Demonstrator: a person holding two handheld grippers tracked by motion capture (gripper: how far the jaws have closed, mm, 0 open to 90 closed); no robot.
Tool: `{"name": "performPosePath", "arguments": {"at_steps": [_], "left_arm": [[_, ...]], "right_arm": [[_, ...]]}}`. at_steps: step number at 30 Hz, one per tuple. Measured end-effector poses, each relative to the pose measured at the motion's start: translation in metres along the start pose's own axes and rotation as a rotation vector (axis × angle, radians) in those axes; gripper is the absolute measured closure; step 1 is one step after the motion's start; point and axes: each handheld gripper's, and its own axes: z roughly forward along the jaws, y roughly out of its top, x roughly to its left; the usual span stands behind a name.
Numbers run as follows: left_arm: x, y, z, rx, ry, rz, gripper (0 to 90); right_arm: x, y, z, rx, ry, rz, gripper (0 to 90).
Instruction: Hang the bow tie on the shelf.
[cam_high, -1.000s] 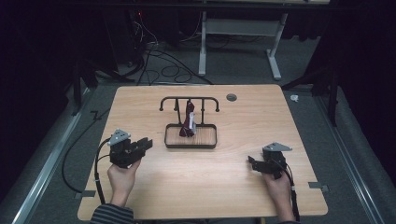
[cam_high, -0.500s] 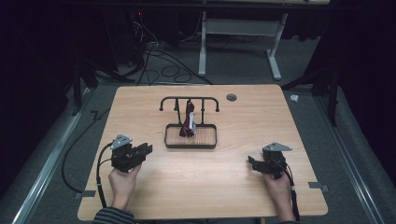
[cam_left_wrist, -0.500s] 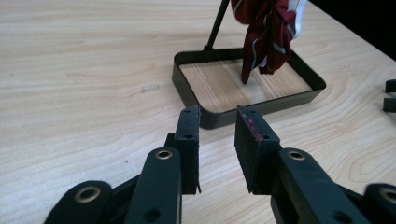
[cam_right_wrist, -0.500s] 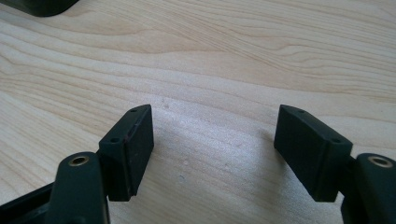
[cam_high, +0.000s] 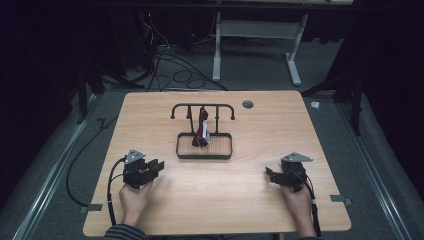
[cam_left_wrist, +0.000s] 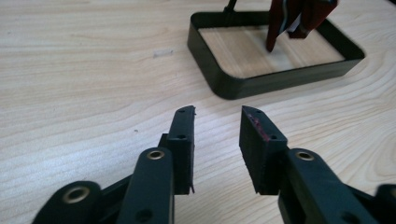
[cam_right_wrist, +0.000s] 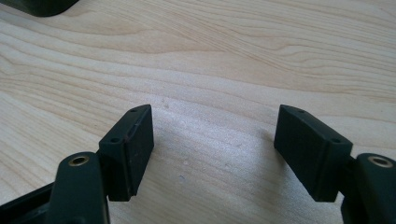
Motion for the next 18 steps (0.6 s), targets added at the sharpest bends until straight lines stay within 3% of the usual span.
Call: {"name": "performPosePath", "arguments": {"at_steps": [6, 7, 14, 15, 18], "left_arm": [[0.0, -0.005, 0.008, 0.022, 0.024, 0.005, 58.1], [-0.001, -0.007, 0.01, 0.031, 0.054, 0.027, 56.8], [-0.001, -0.016, 0.021, 0.076, 0.137, 0.066, 51.5], [-0.003, -0.022, 0.025, 0.079, 0.163, 0.099, 50.5], [-0.005, -0.028, 0.024, 0.042, 0.179, 0.112, 50.1]], "right_arm": [[0.0, 0.0, 0.0, 0.0, 0.0, 0.001, 29.7], [0.0, 0.0, 0.0, 0.0, 0.0, 0.0, 29.7], [0.0, 0.0, 0.0, 0.0, 0.0, 0.0, 29.7], [0.0, 0.0, 0.0, 0.0, 0.0, 0.0, 29.7], [0.0, 0.0, 0.0, 0.0, 0.0, 0.0, 29.7]]}}
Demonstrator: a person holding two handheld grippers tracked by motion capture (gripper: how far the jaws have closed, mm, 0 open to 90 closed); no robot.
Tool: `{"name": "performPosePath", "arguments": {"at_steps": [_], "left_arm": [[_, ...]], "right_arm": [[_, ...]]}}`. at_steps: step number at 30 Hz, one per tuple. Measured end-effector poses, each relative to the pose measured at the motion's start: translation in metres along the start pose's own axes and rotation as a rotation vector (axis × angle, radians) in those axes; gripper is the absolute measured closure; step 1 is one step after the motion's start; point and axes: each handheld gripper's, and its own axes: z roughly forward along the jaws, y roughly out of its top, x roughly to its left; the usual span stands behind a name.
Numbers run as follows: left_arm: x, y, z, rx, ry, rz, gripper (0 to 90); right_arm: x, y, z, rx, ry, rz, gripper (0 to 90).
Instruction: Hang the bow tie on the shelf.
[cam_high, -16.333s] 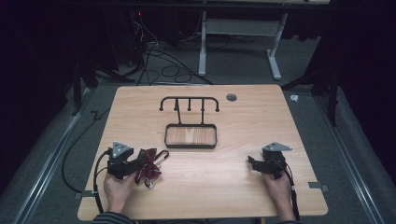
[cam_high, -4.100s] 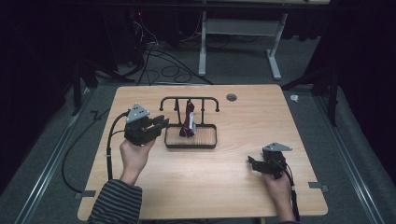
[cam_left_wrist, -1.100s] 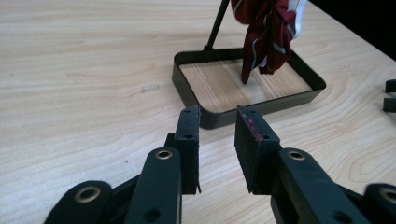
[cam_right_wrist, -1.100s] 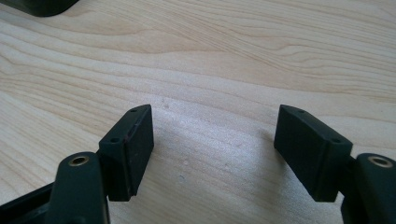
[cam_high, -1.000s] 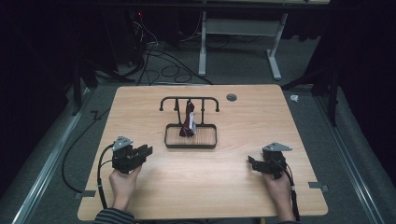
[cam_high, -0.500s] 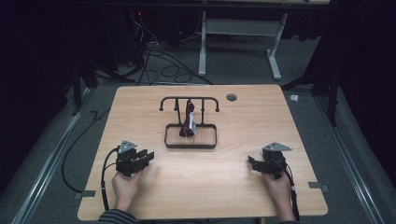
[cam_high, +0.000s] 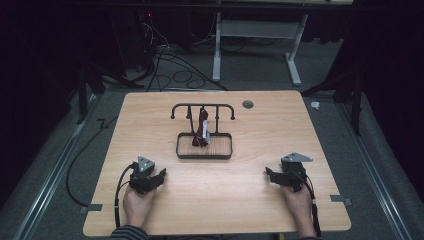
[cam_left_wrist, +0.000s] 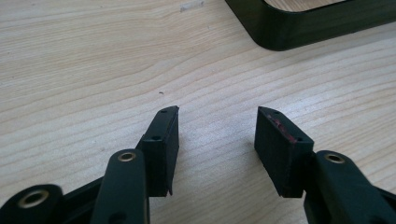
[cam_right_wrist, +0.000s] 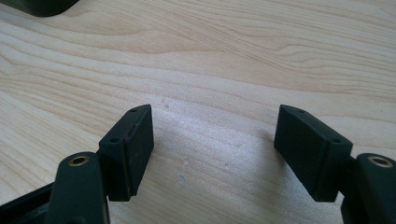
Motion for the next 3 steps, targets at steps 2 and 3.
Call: {"name": "performPosePath", "arguments": {"at_steps": [2, 3], "left_arm": [[-0.0004, -0.0001, 0.0001, -0.002, 0.002, -0.004, 50.1], [-0.0004, -0.0001, 0.0001, -0.002, 0.002, -0.004, 49.9]], "right_arm": [[0.0, 0.0, 0.0, 0.0, 0.0, 0.0, 29.7], [0.0, 0.0, 0.0, 0.0, 0.0, 0.0, 29.7]]}}
